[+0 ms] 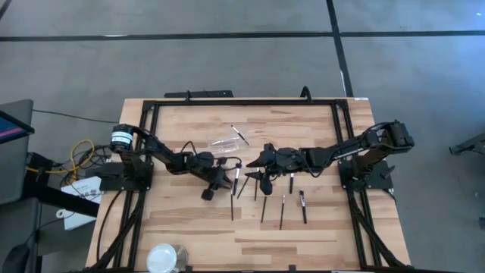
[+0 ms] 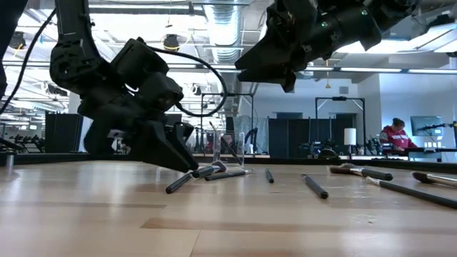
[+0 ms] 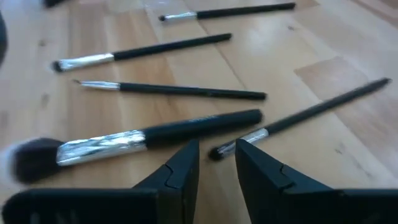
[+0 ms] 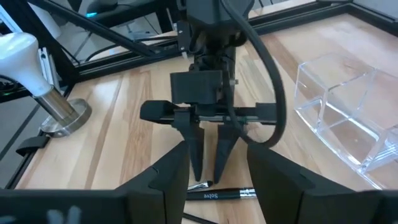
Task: Put items in baskets/containers
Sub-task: Put the black eyeshadow brush into the transparent organizer
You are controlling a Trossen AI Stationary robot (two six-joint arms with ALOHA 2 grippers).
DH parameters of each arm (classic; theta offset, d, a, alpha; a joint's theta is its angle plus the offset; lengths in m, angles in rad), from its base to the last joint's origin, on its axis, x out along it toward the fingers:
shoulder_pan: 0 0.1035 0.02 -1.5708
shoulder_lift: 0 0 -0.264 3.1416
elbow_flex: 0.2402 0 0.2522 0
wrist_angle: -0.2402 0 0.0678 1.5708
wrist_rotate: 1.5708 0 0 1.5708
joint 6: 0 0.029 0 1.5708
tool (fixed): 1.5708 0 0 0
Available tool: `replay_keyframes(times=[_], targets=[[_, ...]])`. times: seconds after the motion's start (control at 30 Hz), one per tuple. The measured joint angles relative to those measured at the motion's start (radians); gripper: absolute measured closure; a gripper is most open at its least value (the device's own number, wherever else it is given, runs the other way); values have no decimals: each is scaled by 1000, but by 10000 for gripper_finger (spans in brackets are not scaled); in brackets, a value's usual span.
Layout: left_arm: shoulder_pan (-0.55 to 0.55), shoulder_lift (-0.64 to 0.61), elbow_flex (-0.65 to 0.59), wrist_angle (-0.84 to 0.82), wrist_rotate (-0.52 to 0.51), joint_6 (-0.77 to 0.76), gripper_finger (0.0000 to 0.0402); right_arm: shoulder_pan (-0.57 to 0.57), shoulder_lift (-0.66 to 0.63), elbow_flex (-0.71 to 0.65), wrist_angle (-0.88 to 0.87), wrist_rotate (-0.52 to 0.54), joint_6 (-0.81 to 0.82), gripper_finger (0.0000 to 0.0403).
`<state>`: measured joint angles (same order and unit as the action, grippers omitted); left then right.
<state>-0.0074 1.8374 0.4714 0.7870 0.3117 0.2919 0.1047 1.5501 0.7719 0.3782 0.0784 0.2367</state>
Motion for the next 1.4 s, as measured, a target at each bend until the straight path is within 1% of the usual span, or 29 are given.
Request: replay_keyframes(times=[0.17,0.47,0.6,0.8,0.93,1.03,1.17,1.27,1.4], targets=[[0,12,0,-3,49,-11,300,0,0,0,-1,0,0,252],[-18,10,-1,-22,54,-116,300,0,0,0,-1,0,0,259],[-50,8,-23,-21,43,-122,300,0,0,0,-5,-1,0,262],[-80,-22,-65,-26,53,-169,300,14,0,0,-3,-2,0,266],[-89,-79,-97,-48,67,-196,300,25,0,0,-3,-3,0,266],[-100,-146,-125,-62,70,-194,300,27,0,0,-3,-3,1,267],[-115,-215,-140,-47,59,-128,300,27,0,0,-2,-3,1,270],[-123,-210,-132,-44,55,-90,300,27,0,0,0,-3,1,270],[-129,-141,-98,-24,53,-78,300,27,0,0,10,-3,1,270]])
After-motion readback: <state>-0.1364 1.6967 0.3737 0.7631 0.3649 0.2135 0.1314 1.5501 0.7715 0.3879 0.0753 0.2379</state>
